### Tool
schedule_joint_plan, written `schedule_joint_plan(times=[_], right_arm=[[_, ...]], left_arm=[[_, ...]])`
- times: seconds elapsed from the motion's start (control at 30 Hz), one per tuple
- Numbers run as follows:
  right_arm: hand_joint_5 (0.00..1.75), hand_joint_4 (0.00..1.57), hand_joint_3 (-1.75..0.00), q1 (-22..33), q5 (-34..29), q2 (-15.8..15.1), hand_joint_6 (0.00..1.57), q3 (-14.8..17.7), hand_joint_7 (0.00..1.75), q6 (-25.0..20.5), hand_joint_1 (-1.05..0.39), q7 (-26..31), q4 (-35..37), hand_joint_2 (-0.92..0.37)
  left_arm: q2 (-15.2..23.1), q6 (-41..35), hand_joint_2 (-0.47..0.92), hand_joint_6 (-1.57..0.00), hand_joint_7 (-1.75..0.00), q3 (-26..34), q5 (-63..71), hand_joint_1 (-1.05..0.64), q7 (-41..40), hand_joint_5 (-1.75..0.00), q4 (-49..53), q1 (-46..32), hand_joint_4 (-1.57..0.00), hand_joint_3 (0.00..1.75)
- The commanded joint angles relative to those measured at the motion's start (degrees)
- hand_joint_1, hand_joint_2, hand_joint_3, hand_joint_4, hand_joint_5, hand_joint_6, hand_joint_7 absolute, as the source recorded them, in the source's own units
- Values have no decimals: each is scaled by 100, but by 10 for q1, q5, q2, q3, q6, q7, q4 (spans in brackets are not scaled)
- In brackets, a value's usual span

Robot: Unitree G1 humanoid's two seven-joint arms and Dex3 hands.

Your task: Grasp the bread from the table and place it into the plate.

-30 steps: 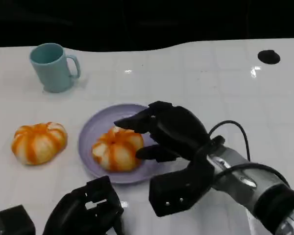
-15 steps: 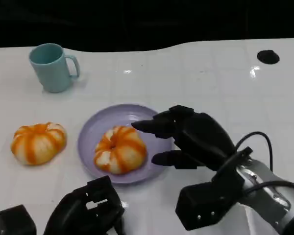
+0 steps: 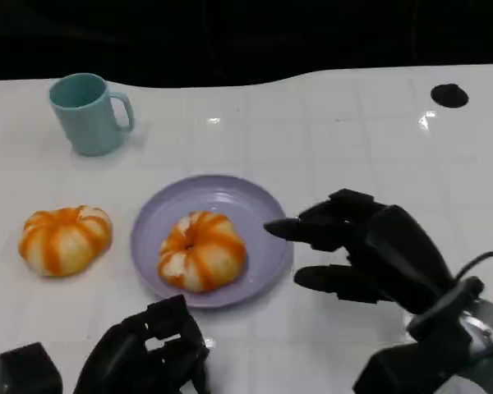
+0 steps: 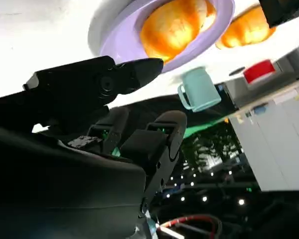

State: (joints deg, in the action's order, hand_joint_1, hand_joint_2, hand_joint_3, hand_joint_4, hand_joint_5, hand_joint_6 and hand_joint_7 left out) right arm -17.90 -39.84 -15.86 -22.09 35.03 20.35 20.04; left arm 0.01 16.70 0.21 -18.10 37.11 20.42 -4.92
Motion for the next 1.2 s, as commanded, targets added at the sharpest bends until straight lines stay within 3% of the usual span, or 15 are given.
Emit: schedule_joint_plan(times=[0.03, 0.07, 0.2, 0.27, 0.37, 0.57, 0.87, 1.2], right_arm=[[138, 78, -29, 38, 30, -20, 102, 33, 35, 50, -16, 22, -14, -83], [148, 81, -54, 41, 31, -22, 99, 37, 51, 59, -15, 24, -12, -71], [165, 83, -96, 69, 32, -37, 86, 58, 103, 95, -14, 34, -17, -57], [172, 83, -107, 87, 30, -43, 82, 69, 118, 99, -14, 38, -27, -52], [174, 84, -116, 107, 27, -48, 79, 81, 127, 107, -14, 42, -35, -47], [175, 83, -126, 153, 31, -60, 70, 104, 146, 116, -16, 39, -53, -40], [174, 81, -125, 206, 33, -55, 70, 120, 150, 100, -17, 29, -68, -41], [175, 82, -125, 209, 12, -46, 66, 114, 156, 97, -15, 57, -35, -41]], left_arm=[[3, 2, 81, -73, -146, 3, 2, -60, -4, -175, 7, 6, -79, 44], [3, 2, 81, -73, -146, 2, 3, -60, -4, -175, 8, 6, -79, 44], [4, 7, 81, -73, -147, 1, 8, -61, -7, -175, 11, 8, -77, 44], [2, 7, 81, -72, -148, 1, 8, -61, -7, -175, 10, 8, -77, 44], [1, 7, 80, -72, -148, 1, 7, -60, -7, -175, 9, 7, -77, 44], [1, 14, 81, -71, -148, 2, 4, -59, -1, -175, 14, 8, -77, 44], [4, 4, 80, -72, -148, 3, 1, -58, -1, -175, 11, 9, -78, 44], [8, 8, 79, -73, -147, 4, 2, -60, 0, -175, 11, 8, -79, 45]])
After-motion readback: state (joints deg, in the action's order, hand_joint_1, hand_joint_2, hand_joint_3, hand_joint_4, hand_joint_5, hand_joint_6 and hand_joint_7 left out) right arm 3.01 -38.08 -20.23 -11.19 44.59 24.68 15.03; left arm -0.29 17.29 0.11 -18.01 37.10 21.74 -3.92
